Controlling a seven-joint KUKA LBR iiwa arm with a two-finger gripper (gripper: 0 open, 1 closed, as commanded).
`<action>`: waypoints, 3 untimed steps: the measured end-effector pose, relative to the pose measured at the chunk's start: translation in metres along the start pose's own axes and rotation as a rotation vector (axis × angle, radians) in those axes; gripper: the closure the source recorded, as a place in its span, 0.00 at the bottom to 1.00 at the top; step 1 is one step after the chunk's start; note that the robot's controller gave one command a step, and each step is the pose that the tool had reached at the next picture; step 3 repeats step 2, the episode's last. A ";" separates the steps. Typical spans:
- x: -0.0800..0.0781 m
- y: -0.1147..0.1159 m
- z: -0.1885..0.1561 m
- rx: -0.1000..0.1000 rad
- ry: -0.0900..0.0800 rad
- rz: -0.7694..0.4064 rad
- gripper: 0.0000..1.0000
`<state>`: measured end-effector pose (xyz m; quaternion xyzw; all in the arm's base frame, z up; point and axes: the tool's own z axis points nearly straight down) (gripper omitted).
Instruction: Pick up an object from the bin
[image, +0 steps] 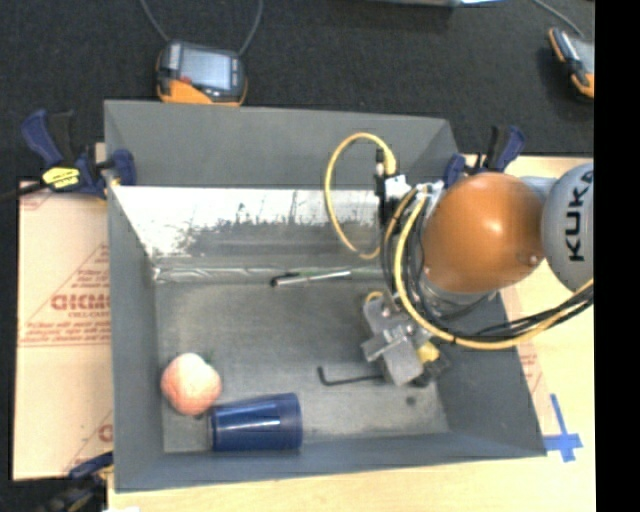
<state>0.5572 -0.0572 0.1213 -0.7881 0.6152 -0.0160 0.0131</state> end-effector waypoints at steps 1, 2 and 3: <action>-0.005 -0.001 0.018 -0.011 -0.002 0.144 1.00; 0.014 -0.001 -0.022 -0.006 -0.004 0.123 1.00; 0.014 -0.001 -0.022 -0.006 -0.004 0.123 1.00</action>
Offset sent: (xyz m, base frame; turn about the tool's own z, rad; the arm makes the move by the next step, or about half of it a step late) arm -0.0024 -0.0681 0.1889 -0.2126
